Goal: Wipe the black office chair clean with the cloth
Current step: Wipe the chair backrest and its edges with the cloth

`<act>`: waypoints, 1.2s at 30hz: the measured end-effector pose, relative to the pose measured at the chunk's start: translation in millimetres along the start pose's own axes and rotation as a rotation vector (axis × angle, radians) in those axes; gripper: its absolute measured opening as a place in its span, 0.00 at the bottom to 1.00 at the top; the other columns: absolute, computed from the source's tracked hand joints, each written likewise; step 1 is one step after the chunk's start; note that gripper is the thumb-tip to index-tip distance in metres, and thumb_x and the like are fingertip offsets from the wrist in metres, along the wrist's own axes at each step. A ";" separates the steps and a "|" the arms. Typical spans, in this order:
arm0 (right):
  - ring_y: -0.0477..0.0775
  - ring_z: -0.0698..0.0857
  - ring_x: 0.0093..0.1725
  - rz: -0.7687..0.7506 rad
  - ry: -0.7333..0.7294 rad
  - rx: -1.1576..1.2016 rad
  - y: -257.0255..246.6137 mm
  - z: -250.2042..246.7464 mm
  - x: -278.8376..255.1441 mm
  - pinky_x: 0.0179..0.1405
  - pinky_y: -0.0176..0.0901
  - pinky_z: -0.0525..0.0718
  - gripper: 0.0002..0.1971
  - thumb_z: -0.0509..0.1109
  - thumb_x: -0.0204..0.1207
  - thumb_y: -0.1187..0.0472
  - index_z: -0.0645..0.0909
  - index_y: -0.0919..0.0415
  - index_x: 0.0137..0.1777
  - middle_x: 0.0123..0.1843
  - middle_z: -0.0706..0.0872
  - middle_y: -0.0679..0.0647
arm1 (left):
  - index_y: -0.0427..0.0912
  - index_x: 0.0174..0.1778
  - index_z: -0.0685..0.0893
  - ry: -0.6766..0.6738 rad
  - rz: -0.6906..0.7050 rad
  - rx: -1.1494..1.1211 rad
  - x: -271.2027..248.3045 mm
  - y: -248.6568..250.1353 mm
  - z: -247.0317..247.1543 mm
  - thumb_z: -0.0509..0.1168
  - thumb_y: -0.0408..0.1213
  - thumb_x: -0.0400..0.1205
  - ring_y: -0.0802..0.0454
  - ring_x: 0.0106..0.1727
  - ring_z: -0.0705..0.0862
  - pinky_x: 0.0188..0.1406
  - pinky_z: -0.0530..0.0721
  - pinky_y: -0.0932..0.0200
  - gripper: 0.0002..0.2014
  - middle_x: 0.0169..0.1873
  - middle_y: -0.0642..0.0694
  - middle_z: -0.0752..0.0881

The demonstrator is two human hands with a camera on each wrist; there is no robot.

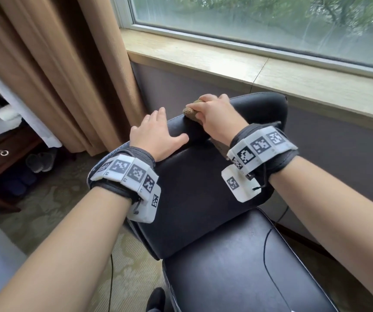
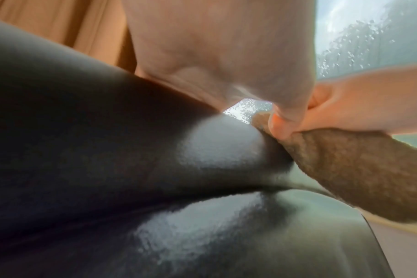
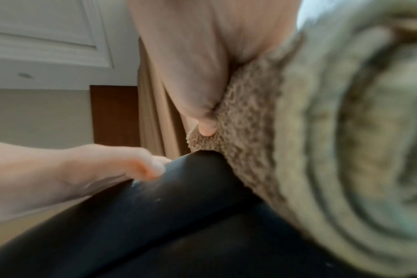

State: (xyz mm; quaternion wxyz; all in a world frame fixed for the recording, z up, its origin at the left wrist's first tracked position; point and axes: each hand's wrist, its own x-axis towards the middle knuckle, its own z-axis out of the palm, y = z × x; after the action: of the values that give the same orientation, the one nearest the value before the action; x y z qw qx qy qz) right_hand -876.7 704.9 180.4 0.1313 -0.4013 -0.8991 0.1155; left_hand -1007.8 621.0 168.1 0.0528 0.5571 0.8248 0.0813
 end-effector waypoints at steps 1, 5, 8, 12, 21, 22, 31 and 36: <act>0.63 0.67 0.64 0.003 -0.009 0.012 3.9 -2.9 -0.2 0.63 0.45 0.66 0.21 0.53 0.85 0.65 0.75 0.43 0.70 0.72 0.73 0.52 | 0.42 0.82 0.52 -0.014 -0.001 -0.015 -0.6 -0.7 -3.0 0.58 0.61 0.77 0.50 0.79 0.61 0.70 0.65 0.45 0.42 0.80 0.47 0.62; 0.63 0.68 0.63 0.067 0.005 0.029 20.2 -11.1 1.7 0.62 0.41 0.62 0.21 0.53 0.85 0.65 0.77 0.45 0.69 0.70 0.75 0.51 | 0.45 0.83 0.50 0.012 -0.019 -0.052 -8.0 -17.2 -16.0 0.56 0.59 0.79 0.48 0.78 0.63 0.70 0.66 0.45 0.40 0.79 0.46 0.64; 0.64 0.67 0.65 0.146 0.045 0.047 29.6 -11.0 3.0 0.62 0.40 0.61 0.20 0.53 0.84 0.66 0.78 0.47 0.68 0.70 0.75 0.51 | 0.45 0.82 0.51 0.030 -0.058 -0.064 -19.6 -40.8 -23.2 0.56 0.59 0.80 0.48 0.78 0.62 0.71 0.65 0.45 0.39 0.79 0.47 0.64; 0.65 0.68 0.63 0.183 0.126 0.030 30.1 -5.2 -1.4 0.63 0.46 0.66 0.20 0.54 0.84 0.65 0.78 0.48 0.68 0.68 0.75 0.55 | 0.45 0.83 0.51 0.012 -0.087 -0.080 -37.1 -65.8 -22.9 0.57 0.58 0.81 0.49 0.80 0.60 0.73 0.64 0.45 0.38 0.80 0.47 0.61; 0.66 0.68 0.63 0.227 0.156 -0.018 27.5 -2.9 -5.3 0.60 0.53 0.71 0.19 0.54 0.84 0.64 0.77 0.50 0.70 0.68 0.74 0.57 | 0.43 0.83 0.49 0.032 -0.072 -0.070 -40.3 -69.7 -8.1 0.57 0.59 0.79 0.52 0.81 0.57 0.74 0.62 0.47 0.41 0.81 0.46 0.60; 0.67 0.68 0.63 0.234 0.157 -0.024 26.6 -2.0 -4.6 0.60 0.53 0.72 0.19 0.54 0.84 0.65 0.76 0.50 0.70 0.68 0.74 0.58 | 0.43 0.83 0.49 0.034 -0.066 -0.060 -39.2 -70.8 -8.3 0.57 0.59 0.79 0.52 0.82 0.55 0.75 0.61 0.47 0.41 0.81 0.46 0.59; 0.65 0.69 0.62 0.277 0.213 -0.022 12.4 6.9 -3.7 0.55 0.51 0.74 0.18 0.54 0.83 0.64 0.78 0.50 0.67 0.67 0.74 0.58 | 0.44 0.81 0.58 0.113 -0.068 -0.140 -38.1 -98.8 -13.8 0.60 0.56 0.79 0.50 0.80 0.60 0.74 0.61 0.47 0.37 0.78 0.47 0.66; 0.66 0.67 0.64 0.280 0.217 -0.034 -7.0 17.8 -5.5 0.52 0.50 0.74 0.18 0.55 0.82 0.65 0.76 0.51 0.68 0.70 0.70 0.58 | 0.46 0.81 0.57 0.021 -0.013 -0.045 -45.3 -105.7 -12.6 0.57 0.62 0.69 0.49 0.77 0.64 0.71 0.65 0.47 0.45 0.77 0.47 0.68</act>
State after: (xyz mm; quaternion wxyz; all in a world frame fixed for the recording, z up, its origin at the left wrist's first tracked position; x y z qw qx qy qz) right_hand -883.8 694.4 165.1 0.2032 -0.5350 -0.8168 0.0734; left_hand -1089.3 539.3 159.9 0.0573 0.5495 0.8268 0.1055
